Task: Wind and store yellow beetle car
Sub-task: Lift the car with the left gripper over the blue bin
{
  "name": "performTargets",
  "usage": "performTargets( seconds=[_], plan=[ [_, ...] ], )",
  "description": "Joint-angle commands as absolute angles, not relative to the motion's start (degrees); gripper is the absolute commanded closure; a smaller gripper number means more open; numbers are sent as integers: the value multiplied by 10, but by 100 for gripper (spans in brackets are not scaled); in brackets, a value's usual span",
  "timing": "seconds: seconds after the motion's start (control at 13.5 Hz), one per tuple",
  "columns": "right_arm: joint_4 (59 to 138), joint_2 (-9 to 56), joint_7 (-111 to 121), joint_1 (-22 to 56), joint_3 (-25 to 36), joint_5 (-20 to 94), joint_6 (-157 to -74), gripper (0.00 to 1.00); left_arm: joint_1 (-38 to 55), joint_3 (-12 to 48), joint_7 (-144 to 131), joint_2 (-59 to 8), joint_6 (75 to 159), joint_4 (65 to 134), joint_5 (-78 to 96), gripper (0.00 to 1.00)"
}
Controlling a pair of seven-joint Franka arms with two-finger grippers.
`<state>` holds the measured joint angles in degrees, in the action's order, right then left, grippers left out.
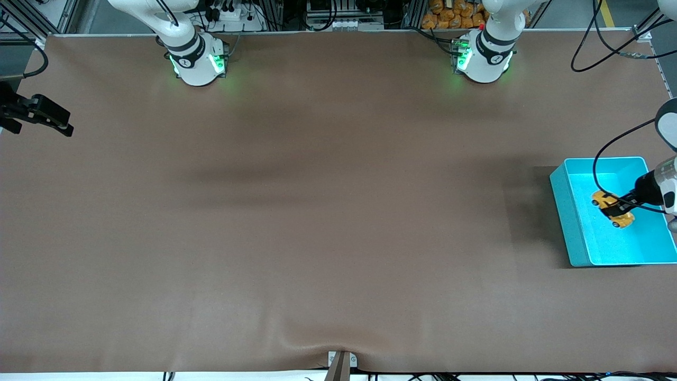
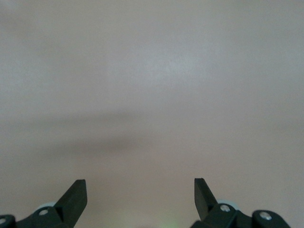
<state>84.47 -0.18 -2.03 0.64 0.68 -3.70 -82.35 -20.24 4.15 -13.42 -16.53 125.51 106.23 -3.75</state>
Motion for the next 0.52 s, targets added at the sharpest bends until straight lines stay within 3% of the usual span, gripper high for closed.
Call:
performTargets(
  seconds=[0.0, 0.44],
  plan=[
    [826, -9, -22, -16, 8, -26, -812, 0, -211, 46, -93, -191, 1237, 1026, -90, 100],
    [822, -10, -23, -25, 9, -18, -805, 0, -262, 47, 97, -232, 1238, 990, -93, 100]
  ],
)
